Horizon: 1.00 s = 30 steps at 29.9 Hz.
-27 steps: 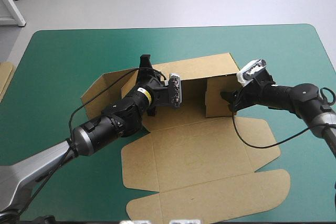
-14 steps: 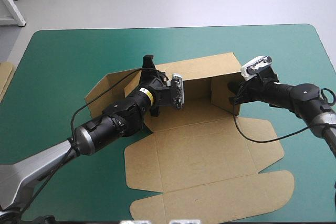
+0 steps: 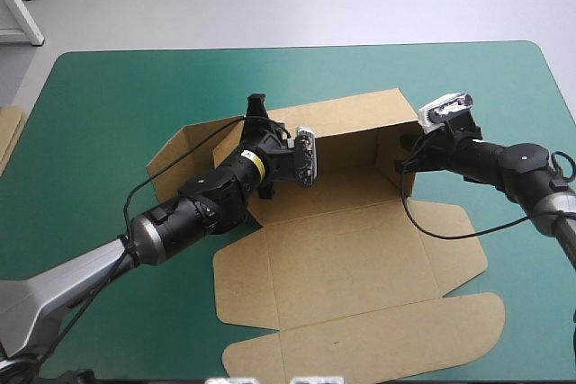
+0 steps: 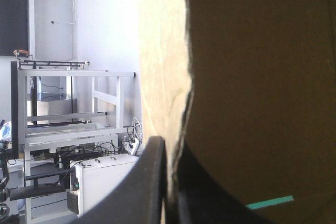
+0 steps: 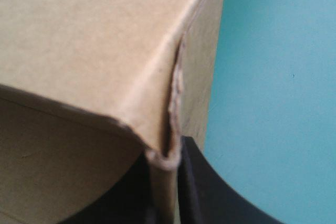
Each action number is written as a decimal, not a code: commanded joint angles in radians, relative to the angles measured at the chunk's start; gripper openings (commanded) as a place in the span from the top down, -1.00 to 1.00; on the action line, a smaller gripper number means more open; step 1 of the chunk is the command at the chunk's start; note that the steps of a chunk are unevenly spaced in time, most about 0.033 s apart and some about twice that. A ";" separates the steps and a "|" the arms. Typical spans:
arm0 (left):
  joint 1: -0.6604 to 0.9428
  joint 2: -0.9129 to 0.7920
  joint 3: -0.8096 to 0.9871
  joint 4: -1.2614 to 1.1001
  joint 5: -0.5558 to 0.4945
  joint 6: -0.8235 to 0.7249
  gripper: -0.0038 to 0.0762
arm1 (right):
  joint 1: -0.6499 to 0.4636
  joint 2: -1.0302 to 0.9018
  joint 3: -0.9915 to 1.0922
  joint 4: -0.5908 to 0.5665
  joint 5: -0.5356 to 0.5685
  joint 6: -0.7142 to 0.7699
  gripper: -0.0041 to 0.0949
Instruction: Fold the box
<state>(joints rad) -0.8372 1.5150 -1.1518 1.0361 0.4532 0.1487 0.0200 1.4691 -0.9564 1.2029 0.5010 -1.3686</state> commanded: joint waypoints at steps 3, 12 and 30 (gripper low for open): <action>-0.013 -0.015 -0.020 -0.025 -0.078 -0.023 0.92 | 0.004 -0.032 -0.022 0.066 0.070 -0.006 0.94; -0.087 -0.052 -0.020 -0.039 -0.069 -0.019 0.27 | 0.004 -0.032 -0.022 0.066 0.062 -0.006 0.94; -0.203 -0.232 -0.020 -0.376 -0.034 -0.010 -0.01 | 0.004 -0.032 -0.022 0.033 0.010 0.032 0.94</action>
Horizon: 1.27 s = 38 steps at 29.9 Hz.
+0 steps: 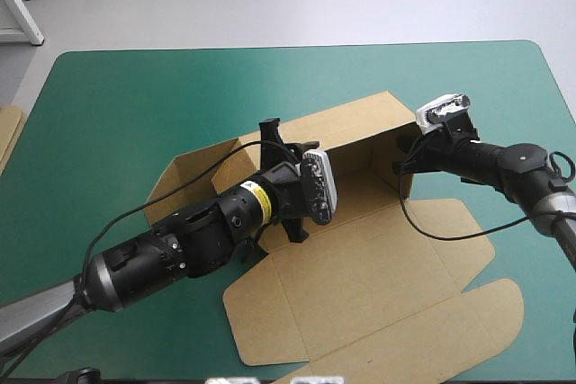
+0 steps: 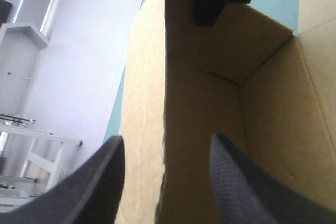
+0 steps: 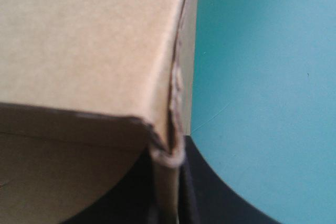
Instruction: Fold the box
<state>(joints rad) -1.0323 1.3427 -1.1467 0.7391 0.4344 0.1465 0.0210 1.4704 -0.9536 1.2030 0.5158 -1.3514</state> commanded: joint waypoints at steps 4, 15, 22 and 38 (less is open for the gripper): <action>0.001 -0.101 -0.026 -0.161 0.019 -0.017 -0.01 | 0.003 -0.033 -0.025 0.033 -0.004 0.018 0.94; 0.461 -0.252 -0.121 -0.614 0.022 0.111 0.12 | 0.003 -0.033 -0.025 0.022 -0.004 0.030 0.94; 0.786 -0.310 -0.144 -0.730 0.154 0.180 0.12 | 0.003 -0.033 -0.025 0.017 -0.004 0.040 0.94; 1.266 -0.329 0.010 -1.121 0.106 0.282 0.39 | 0.003 -0.033 -0.027 -0.087 -0.023 0.172 0.94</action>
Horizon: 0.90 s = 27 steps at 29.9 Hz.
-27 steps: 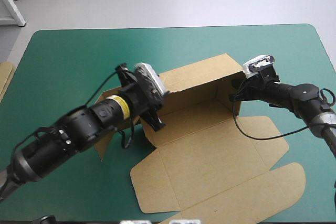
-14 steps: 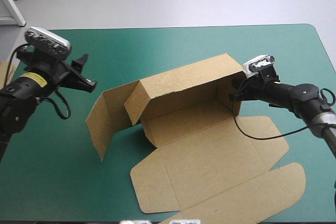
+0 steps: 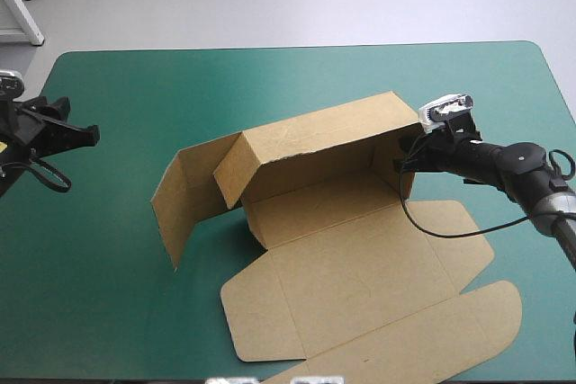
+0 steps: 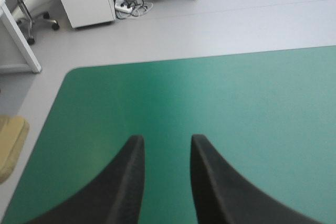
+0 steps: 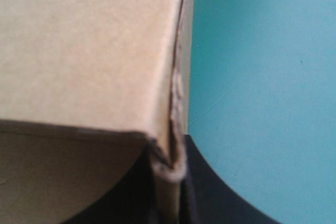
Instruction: Fold the box
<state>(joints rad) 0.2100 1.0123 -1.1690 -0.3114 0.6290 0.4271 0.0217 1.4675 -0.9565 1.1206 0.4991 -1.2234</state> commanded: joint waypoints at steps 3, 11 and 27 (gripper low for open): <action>0.063 0.005 0.120 -0.150 -0.109 0.001 0.39 | 0.002 -0.030 -0.024 -0.031 -0.008 0.062 0.94; 0.094 0.005 0.209 -0.209 -0.160 0.023 0.39 | 0.002 -0.030 -0.057 -0.160 0.016 0.233 0.94; 0.094 0.005 0.209 -0.214 -0.145 0.050 0.39 | 0.002 0.116 -0.614 -0.614 0.467 0.755 0.94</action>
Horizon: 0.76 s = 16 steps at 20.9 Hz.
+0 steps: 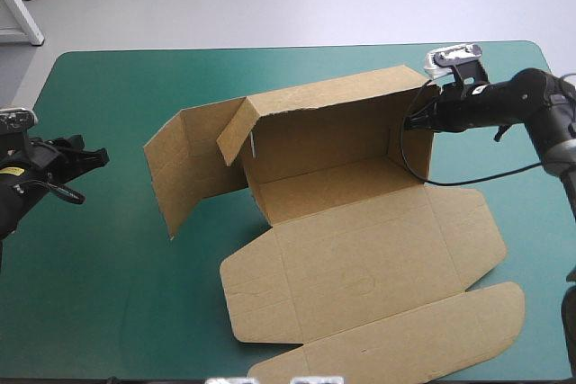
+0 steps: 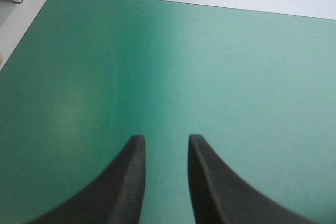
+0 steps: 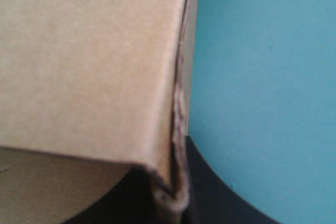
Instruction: Fold the box
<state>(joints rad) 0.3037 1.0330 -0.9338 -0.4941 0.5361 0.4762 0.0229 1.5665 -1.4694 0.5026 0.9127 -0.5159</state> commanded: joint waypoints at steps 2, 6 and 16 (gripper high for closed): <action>0.001 -0.016 -0.026 -0.031 -0.043 0.006 0.39 | 0.002 0.081 -0.161 0.002 0.102 0.065 0.94; -0.001 -0.016 -0.026 -0.031 -0.035 0.008 0.39 | 0.002 0.164 -0.196 -0.039 0.066 0.086 0.94; -0.003 0.001 -0.026 -0.095 -0.029 0.063 0.39 | 0.049 0.198 -0.209 -0.032 -0.038 0.036 0.12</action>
<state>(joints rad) 0.3037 1.0446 -0.9327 -0.5412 0.5548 0.5228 0.0588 1.8168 -1.6429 0.4528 0.9413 -0.4562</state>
